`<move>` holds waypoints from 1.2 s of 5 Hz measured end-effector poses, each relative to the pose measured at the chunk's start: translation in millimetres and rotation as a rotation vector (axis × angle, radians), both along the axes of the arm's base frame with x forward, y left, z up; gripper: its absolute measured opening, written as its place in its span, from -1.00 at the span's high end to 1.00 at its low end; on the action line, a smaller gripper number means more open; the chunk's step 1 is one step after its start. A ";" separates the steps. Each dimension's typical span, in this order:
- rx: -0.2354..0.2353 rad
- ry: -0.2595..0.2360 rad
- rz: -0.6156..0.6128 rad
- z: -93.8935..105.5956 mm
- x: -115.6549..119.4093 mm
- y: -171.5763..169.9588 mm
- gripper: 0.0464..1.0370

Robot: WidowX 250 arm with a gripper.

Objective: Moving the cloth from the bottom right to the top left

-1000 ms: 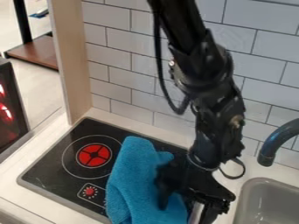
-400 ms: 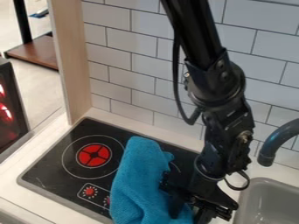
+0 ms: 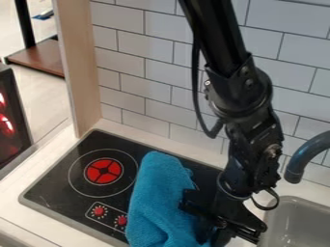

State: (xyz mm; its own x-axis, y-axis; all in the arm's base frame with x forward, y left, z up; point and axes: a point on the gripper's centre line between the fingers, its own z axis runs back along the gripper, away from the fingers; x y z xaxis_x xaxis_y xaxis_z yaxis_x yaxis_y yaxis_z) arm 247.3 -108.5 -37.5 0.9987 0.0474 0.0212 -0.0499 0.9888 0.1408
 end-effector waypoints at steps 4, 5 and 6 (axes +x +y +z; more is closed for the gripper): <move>-0.145 -0.076 0.132 71.6 7.8 76.9 0.99; -0.153 -0.090 0.191 83.1 6.3 106.2 0.99; -0.169 -0.105 0.266 92.0 2.9 134.0 0.99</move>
State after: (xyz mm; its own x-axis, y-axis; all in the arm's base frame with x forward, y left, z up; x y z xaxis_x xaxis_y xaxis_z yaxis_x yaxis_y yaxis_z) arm 250.2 25.5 54.5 0.9436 0.3179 0.0928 -0.3151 0.9481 -0.0436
